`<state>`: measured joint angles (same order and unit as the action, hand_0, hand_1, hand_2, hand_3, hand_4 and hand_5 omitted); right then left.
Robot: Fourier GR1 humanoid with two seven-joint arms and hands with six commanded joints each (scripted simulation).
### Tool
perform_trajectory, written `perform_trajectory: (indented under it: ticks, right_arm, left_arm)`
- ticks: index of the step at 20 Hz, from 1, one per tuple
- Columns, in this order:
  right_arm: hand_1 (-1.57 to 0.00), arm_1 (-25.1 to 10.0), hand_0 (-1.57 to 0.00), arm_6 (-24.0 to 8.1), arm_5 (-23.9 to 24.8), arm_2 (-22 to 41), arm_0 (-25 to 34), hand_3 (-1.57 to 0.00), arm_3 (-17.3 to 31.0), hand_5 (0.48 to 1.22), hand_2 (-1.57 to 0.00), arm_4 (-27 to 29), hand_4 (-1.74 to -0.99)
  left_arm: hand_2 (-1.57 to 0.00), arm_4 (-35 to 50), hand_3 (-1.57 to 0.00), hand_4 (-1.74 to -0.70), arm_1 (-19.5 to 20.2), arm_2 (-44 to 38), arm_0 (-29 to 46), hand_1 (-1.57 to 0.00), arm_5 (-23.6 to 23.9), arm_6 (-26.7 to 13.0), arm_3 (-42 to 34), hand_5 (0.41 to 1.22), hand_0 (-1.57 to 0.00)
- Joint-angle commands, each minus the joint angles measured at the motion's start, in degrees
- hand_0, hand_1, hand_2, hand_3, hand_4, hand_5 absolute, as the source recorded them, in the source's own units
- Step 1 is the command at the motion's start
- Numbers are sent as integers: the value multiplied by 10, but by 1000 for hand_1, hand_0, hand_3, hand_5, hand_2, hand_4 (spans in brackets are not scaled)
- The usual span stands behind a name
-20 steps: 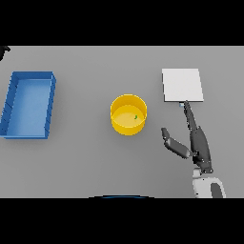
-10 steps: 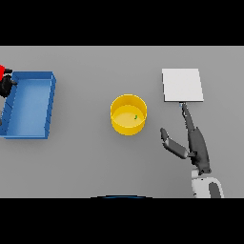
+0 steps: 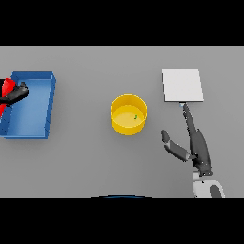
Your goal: Pick up the red beaker and tilt it to pour out 1 green nut into yellow bowl. Pick up the yellow bowl and place it on the metallic measuring scale.
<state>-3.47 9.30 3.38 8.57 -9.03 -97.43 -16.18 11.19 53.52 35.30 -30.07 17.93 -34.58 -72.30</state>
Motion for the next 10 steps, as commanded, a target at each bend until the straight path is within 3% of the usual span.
perform_trajectory:
  ticks: [1,3,5,10]
  right_arm:
    - [1,-2,1,-2,2,-2,-2,1,1,665,1,-1,-1181]
    - [1,5,1,-5,4,7,-3,1,-3,667,1,-9,-1184]
    - [1,5,1,-6,2,4,-5,1,-5,666,1,-3,-1189]
    - [1,6,1,-37,7,12,2,1,-14,660,1,-20,-1192]
  left_arm:
    - [-613,6,-577,-968,10,0,1,-604,-15,1,-9,740,-746]
    - [-392,15,-369,-878,15,1,5,-386,-35,3,-11,710,-477]
    - [-251,24,-236,-831,13,-2,6,-247,-44,13,-9,688,-305]
    - [-81,22,-77,-785,4,-13,-2,-80,-29,40,6,674,-99]
